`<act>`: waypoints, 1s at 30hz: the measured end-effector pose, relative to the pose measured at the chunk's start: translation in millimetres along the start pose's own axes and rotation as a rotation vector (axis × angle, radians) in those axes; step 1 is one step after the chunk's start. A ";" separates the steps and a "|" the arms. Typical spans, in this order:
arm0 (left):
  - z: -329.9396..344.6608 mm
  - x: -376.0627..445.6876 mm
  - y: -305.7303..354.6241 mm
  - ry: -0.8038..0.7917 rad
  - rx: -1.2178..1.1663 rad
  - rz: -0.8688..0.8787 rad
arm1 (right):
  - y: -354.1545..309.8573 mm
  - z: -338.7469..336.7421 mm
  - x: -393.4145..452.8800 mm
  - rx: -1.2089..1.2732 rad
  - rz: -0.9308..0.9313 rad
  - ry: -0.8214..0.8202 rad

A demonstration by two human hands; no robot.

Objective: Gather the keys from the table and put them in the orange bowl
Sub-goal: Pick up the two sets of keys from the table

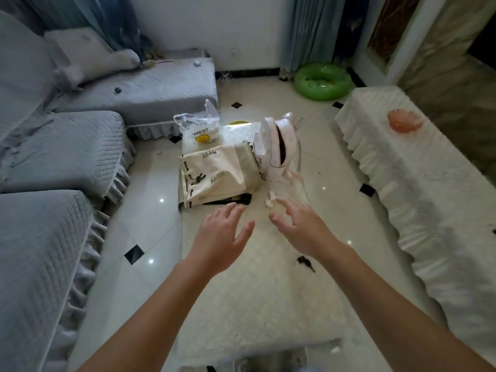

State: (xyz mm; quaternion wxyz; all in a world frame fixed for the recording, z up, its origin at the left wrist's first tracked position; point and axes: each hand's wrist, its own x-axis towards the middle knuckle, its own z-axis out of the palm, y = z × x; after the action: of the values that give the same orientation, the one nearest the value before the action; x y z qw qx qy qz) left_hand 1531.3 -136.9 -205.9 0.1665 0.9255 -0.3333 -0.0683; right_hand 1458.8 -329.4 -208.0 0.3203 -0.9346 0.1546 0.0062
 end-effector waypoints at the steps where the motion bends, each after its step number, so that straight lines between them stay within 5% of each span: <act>1: 3.7 2.8 -1.1 -0.004 0.003 0.006 | 4.7 2.2 1.3 0.002 0.011 -0.001; 9: 81.2 17.3 -9.9 -0.122 -0.036 -0.055 | 84.6 54.0 9.0 0.027 0.148 -0.071; 18: 266.9 31.6 -2.2 -0.290 -0.107 -0.099 | 217.2 176.2 -8.0 0.099 0.382 -0.144; 30: 429.6 21.8 -26.2 -0.391 -0.073 -0.122 | 326.2 280.2 -5.2 0.140 0.461 -0.075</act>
State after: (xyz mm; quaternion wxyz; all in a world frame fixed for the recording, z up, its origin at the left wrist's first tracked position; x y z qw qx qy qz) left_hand 1461.6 -244.7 -617.3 0.1278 0.9063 -0.3001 -0.2687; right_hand 1382.8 -403.3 -624.8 0.3800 -0.8492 0.3520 0.1031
